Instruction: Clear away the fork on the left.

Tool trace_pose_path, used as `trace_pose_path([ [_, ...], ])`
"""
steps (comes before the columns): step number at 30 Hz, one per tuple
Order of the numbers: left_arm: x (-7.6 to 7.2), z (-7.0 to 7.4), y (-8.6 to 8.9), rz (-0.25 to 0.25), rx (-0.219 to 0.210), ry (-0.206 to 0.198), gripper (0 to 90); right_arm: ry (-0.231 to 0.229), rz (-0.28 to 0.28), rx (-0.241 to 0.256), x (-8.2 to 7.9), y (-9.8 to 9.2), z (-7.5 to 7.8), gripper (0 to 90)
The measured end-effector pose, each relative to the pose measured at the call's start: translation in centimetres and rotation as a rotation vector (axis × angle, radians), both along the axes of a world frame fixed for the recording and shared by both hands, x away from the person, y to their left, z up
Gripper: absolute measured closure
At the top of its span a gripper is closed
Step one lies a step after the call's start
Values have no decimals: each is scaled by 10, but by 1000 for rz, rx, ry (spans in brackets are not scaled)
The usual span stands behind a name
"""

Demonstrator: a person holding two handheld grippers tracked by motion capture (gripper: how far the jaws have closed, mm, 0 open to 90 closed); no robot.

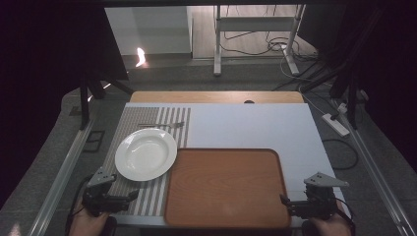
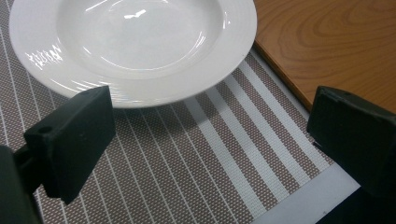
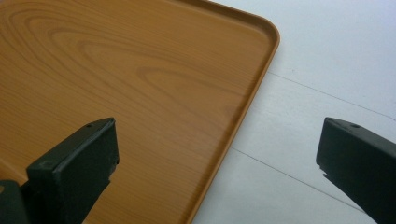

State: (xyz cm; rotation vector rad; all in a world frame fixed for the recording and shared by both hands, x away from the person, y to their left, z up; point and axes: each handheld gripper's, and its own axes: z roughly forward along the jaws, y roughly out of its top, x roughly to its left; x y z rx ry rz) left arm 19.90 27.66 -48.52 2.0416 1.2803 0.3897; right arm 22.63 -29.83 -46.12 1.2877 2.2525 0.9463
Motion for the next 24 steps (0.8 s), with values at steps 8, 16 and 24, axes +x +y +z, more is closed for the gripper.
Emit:
trace_pose_path([
  [8, 0, 0, -1, 0, 7, 2, 22, 0, 6, -1, 0, 0, 0, 0],
  [16, 0, 0, -2, -13, 17, 7, 12, -3, 10, 0, 0, 1, 0, 0],
  [24, 2, -1, -2, -55, 1, 29, 29, -3, 15, 0, 0, 1, 0, 0],
])
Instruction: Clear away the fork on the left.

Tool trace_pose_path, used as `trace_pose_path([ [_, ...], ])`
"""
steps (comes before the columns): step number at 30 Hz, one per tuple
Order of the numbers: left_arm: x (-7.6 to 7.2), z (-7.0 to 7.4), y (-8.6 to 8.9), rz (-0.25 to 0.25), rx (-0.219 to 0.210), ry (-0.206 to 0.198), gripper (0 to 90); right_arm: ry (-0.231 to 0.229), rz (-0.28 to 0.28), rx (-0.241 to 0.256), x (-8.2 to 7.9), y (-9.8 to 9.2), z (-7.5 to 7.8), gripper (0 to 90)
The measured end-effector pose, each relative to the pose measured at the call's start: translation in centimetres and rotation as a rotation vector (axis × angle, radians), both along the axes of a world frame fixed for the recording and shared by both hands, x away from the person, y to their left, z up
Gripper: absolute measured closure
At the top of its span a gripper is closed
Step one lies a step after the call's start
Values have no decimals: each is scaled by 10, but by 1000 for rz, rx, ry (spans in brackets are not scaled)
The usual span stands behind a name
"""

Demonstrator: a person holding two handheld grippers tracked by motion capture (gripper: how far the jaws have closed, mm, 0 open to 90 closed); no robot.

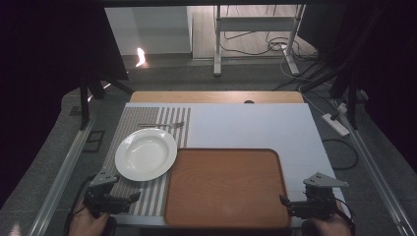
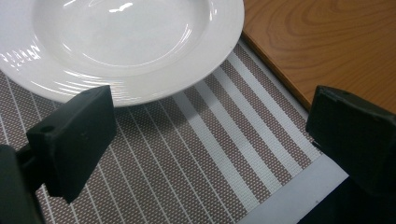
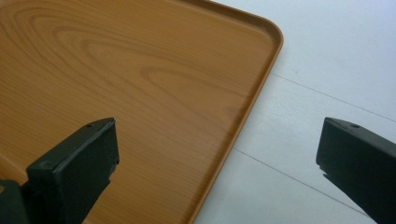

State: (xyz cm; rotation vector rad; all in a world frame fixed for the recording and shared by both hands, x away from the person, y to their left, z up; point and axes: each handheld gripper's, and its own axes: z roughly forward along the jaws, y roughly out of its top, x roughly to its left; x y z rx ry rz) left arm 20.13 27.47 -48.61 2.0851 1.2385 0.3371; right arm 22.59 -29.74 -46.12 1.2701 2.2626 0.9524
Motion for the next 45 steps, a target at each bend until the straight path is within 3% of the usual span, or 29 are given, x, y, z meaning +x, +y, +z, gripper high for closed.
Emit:
trace_pose_path([
  [11, 5, 0, 5, 28, -50, 21, 1, -2, 3, -6, 0, 1, 0, 0],
  [15, 11, 0, 2, 25, -9, 38, 0, -5, 5, -8, 0, 1, 0, 0],
  [23, 25, 1, 1, 40, -16, 72, 0, -6, 9, -4, -1, 1, 0, 0],
  [39, 60, 5, -5, 29, -4, 73, 9, -5, 18, -7, 0, 1, 0, 0],
  [45, 74, 6, -6, 22, 21, 68, 9, -6, 20, -4, 0, 1, 0, 0],
])
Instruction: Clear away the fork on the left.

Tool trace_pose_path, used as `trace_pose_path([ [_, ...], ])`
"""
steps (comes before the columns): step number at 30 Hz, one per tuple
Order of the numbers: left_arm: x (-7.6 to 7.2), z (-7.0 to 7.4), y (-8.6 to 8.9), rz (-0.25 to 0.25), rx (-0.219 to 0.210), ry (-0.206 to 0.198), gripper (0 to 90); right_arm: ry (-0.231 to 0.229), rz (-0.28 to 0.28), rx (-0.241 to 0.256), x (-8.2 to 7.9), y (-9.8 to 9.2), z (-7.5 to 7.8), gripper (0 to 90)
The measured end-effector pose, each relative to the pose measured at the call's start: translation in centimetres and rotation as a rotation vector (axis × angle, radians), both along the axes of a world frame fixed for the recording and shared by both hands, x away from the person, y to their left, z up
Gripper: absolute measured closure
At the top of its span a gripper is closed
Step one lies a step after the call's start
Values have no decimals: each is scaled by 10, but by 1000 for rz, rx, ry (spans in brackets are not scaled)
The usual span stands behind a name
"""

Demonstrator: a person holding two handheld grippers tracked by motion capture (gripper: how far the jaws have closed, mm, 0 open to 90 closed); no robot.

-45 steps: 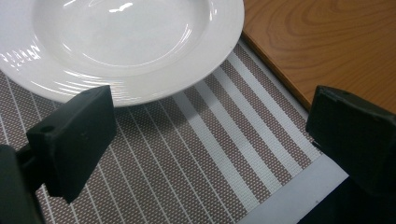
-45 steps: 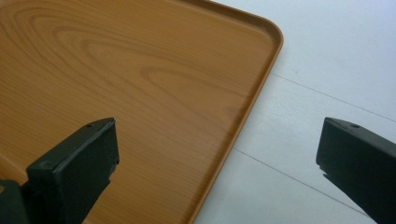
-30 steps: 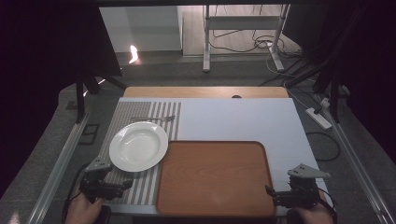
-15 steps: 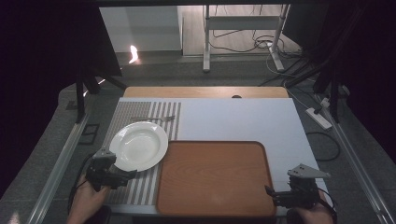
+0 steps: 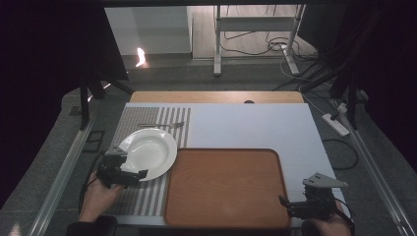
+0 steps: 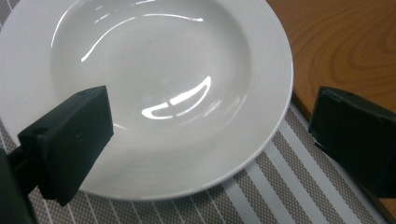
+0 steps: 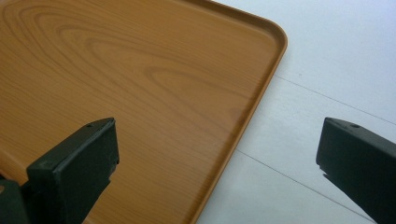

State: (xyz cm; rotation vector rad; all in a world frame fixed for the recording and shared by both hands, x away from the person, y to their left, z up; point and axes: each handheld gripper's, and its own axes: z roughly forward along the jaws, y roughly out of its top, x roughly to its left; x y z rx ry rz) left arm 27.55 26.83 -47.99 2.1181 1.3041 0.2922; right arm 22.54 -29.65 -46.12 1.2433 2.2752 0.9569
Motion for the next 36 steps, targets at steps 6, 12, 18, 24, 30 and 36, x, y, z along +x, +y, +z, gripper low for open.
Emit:
trace_pose_path([
  [6, 12, 0, -2, -14, 14, -4, 8, 2, 1, 1, 0, -1, 0, 0],
  [12, 25, 3, -4, -30, 36, -13, 0, 3, 1, 2, 0, 0, 0, 0],
  [18, 40, 3, -6, -37, 43, -22, 0, 4, 1, 4, 0, -1, 0, 0],
  [24, 54, 1, -8, -35, 38, -19, 0, 4, 2, 4, 0, 0, 0, 0],
  [30, 68, 0, -6, -19, 17, -30, 0, 5, 2, 4, 1, -1, 0, 0],
  [36, 79, 1, -6, -20, 14, -37, 0, 5, 3, 4, 1, 0, 0, 0],
])
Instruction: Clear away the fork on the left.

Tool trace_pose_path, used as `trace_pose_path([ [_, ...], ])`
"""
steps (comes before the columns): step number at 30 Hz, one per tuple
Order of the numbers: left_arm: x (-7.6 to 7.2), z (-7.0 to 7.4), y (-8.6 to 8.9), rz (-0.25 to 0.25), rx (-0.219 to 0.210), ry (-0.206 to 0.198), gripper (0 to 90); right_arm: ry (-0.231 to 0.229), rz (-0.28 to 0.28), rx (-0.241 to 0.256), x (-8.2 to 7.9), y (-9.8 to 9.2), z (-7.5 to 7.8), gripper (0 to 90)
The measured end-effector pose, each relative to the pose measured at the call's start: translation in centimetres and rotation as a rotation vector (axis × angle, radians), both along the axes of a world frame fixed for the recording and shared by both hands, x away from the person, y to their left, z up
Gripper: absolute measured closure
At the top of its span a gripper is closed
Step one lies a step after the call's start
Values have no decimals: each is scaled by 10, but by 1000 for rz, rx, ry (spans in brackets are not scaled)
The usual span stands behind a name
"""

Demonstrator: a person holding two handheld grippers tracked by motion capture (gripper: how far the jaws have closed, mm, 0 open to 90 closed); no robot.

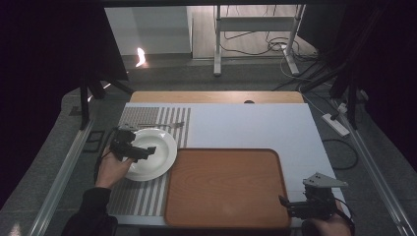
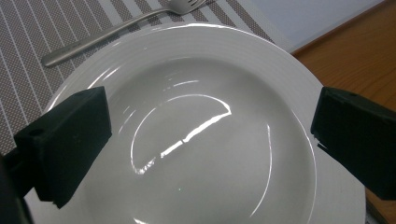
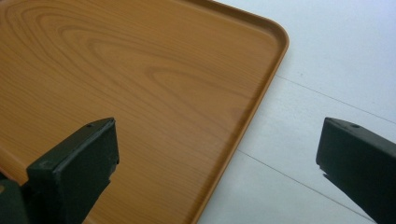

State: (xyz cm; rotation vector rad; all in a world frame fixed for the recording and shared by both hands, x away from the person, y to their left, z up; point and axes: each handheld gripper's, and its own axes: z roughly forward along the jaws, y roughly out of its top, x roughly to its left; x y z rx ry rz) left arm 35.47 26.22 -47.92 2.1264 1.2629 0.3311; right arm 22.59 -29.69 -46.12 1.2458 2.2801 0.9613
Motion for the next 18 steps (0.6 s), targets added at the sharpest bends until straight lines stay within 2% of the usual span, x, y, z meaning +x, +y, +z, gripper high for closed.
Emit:
trace_pose_path([
  [9, 20, -4, -2, -14, 26, 9, 0, 1, 1, 8, 0, -1, 0, 0],
  [18, 42, -8, 0, 2, 22, 23, 0, 9, -1, 29, 1, -2, 0, 0],
])
